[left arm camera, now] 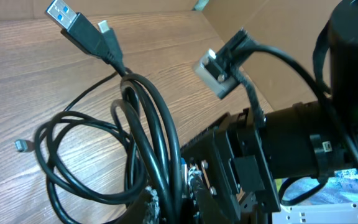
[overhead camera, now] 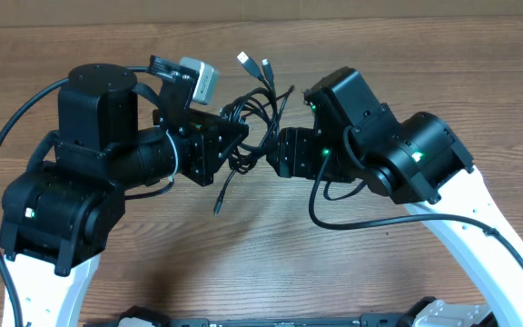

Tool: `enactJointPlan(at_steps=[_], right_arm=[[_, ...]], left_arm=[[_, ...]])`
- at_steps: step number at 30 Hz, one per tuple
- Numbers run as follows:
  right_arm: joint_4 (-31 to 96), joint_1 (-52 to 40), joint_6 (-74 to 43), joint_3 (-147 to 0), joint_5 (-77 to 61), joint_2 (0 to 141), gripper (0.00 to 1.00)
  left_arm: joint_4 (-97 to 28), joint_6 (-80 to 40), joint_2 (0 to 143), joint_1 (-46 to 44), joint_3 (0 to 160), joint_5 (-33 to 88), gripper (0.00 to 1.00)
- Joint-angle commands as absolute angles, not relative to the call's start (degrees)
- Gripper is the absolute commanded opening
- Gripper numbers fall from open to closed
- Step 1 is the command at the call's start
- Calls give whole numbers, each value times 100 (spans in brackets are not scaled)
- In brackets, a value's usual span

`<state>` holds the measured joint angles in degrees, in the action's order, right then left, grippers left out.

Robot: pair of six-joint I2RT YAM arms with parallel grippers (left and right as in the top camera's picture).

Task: Untangle cables

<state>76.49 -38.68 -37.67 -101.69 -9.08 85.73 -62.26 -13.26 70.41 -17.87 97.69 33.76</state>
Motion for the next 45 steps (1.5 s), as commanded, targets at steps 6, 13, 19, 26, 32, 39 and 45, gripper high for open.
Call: enactJointPlan(at_steps=[6, 13, 19, 26, 32, 39, 45], right_arm=[[7247, -3894, -3907, -10167, -928, 8530, 67], [7269, -3894, -4224, -10160, -926, 8530, 63], [7277, -3894, -4219, -10160, -910, 8530, 33], [7290, -3894, -4224, -10160, -913, 8530, 39], [7422, -3894, -4377, -10156, -917, 8530, 20], [7422, -3896, -4394, -10156, -1083, 8530, 29], [7422, -3896, -4392, -10156, -1079, 8530, 4]], left_arm=[[-6287, -1308, 6995, -1767, 9959, 3413, 11], [-6274, -1306, 6995, -1765, 9959, 3411, 11], [-6160, -1315, 6995, -1765, 9961, 3415, 11], [-6119, -1332, 6971, -1765, 9961, 3413, 10], [-5953, -1393, 6945, -1765, 9961, 3411, 10], [-5927, -1437, 6945, -1765, 9961, 3411, 10], [-5927, -1437, 6930, -1765, 9961, 3409, 9]])
